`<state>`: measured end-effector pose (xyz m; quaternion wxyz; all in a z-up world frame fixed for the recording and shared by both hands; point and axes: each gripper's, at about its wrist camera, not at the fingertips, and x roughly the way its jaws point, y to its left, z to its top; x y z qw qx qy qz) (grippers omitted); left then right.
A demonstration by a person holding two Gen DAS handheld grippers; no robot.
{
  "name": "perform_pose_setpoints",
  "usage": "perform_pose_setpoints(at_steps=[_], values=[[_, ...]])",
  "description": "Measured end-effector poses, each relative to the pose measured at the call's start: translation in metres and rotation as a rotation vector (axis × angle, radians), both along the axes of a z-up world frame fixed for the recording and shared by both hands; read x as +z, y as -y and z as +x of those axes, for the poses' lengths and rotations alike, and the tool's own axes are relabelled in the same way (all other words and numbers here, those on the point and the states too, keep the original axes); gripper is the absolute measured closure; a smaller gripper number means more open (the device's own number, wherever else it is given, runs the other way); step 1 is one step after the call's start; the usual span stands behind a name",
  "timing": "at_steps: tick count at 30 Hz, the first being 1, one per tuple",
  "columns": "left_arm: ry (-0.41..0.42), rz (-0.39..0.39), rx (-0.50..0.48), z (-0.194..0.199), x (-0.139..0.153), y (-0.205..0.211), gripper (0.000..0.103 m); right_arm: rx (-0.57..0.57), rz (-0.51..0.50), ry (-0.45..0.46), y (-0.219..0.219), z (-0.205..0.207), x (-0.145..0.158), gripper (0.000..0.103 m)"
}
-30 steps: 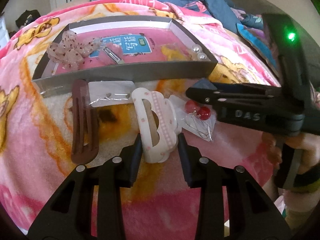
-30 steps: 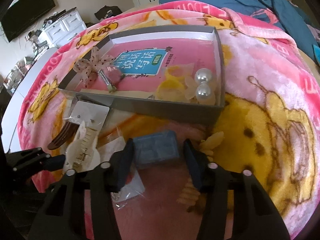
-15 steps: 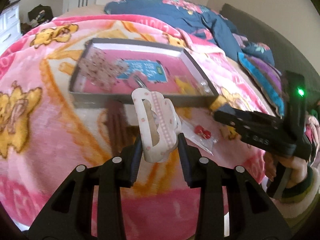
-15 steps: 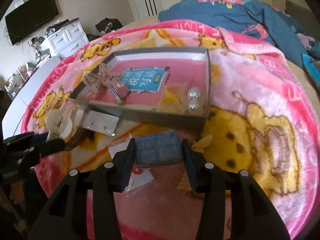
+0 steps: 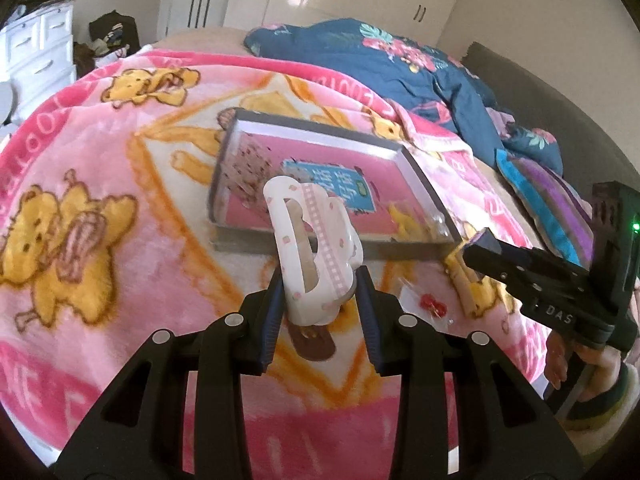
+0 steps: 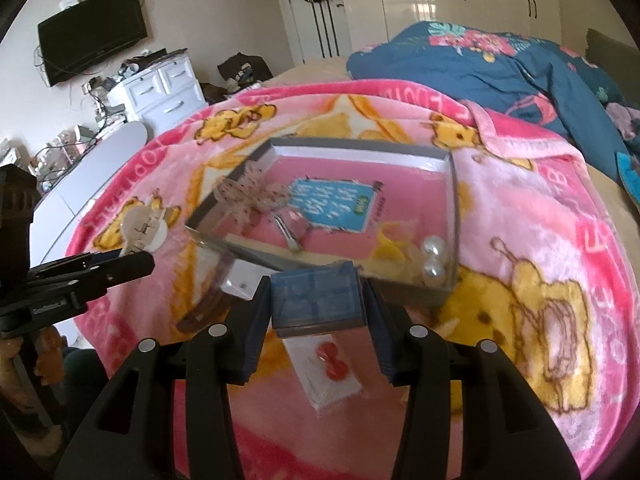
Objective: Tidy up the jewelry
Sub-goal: 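Carry the white clip into the tray with left tool while right tool carries the blue box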
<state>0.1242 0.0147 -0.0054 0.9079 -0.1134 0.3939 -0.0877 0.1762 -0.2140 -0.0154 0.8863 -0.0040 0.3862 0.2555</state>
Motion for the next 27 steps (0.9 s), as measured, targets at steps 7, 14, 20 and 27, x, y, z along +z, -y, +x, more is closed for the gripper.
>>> perform_pose_setpoints(at_steps=[7, 14, 20, 27], values=[[0.020, -0.010, 0.037, 0.007, 0.009, -0.020, 0.076, 0.031, 0.026, 0.029, -0.019, 0.004, 0.015, 0.059], [0.038, 0.006, 0.057, 0.016, 0.020, -0.031, 0.076, 0.042, 0.050, 0.054, -0.031, 0.012, 0.026, 0.059], [0.048, 0.035, 0.053, 0.028, 0.025, -0.033, 0.076, 0.028, 0.062, 0.070, -0.032, 0.021, 0.033, 0.059], [0.039, 0.049, 0.047, 0.046, 0.023, -0.032, 0.076, -0.021, 0.047, 0.094, -0.025, 0.040, 0.037, 0.059]])
